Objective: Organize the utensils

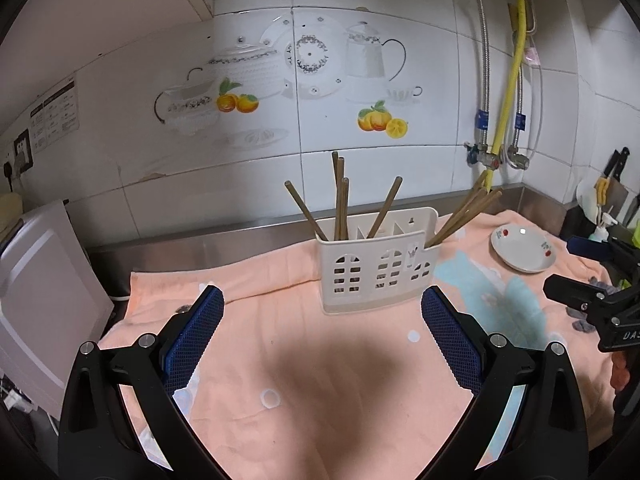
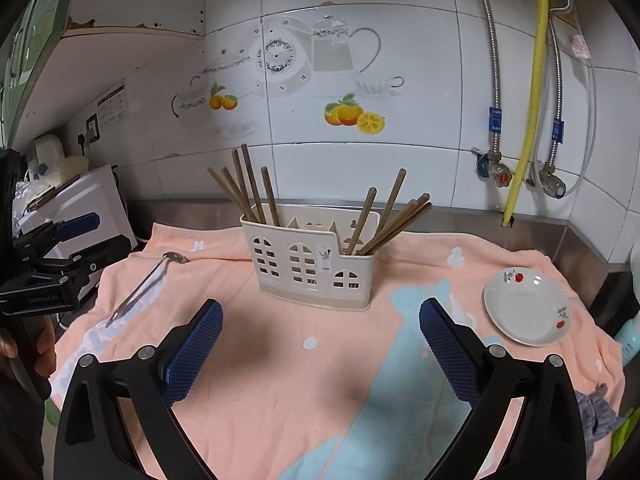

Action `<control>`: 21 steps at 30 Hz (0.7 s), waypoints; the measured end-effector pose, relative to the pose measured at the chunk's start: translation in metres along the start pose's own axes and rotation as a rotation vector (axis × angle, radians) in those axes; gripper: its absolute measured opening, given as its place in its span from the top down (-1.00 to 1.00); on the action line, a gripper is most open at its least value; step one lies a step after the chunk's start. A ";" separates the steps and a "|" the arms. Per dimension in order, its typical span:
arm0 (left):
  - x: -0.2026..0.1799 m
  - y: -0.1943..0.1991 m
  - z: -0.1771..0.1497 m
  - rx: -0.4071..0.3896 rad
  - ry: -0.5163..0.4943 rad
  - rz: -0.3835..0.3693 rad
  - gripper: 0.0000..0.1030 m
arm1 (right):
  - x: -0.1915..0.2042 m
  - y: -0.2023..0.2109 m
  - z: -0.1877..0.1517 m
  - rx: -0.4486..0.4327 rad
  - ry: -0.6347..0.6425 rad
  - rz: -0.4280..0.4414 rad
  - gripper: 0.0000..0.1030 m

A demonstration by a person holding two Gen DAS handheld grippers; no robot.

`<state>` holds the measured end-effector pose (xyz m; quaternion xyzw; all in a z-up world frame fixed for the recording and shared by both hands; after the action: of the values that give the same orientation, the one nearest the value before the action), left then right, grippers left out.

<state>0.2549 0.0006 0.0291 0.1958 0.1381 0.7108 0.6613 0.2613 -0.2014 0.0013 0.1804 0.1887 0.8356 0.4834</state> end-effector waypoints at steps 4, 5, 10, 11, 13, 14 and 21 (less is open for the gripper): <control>0.002 0.005 -0.007 0.007 0.010 -0.016 -0.90 | 0.005 0.006 -0.003 -0.004 0.014 -0.014 -0.85; 0.002 0.006 -0.010 0.009 0.008 -0.018 -0.90 | 0.007 0.007 -0.003 -0.006 0.013 -0.014 -0.85; 0.002 0.013 -0.023 0.024 0.001 -0.031 -0.90 | 0.012 0.012 -0.010 -0.007 0.000 -0.010 -0.86; 0.003 0.014 -0.026 0.026 0.004 -0.033 -0.90 | 0.013 0.013 -0.012 -0.006 0.002 -0.016 -0.86; 0.005 0.017 -0.030 0.028 0.011 -0.036 -0.90 | 0.015 0.014 -0.015 -0.004 0.004 -0.021 -0.86; 0.006 0.019 -0.031 0.030 0.014 -0.042 -0.90 | 0.017 0.015 -0.017 -0.002 0.005 -0.023 -0.86; 0.006 0.028 -0.040 0.034 0.010 -0.059 -0.90 | 0.023 0.017 -0.027 0.008 0.002 -0.031 -0.86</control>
<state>0.2112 0.0069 0.0075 0.1991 0.1594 0.6896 0.6778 0.2248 -0.1927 -0.0114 0.1783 0.1953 0.8275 0.4953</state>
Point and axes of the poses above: each gripper's, at about its wrist camera, not at the fingertips, and y roughly against the way its jaws point, x to its left, z to its top, the point moved 10 cm from there along -y, roughly the way its jaws point, and after that the axes turned 7 degrees about z, right-handed, at the moved point
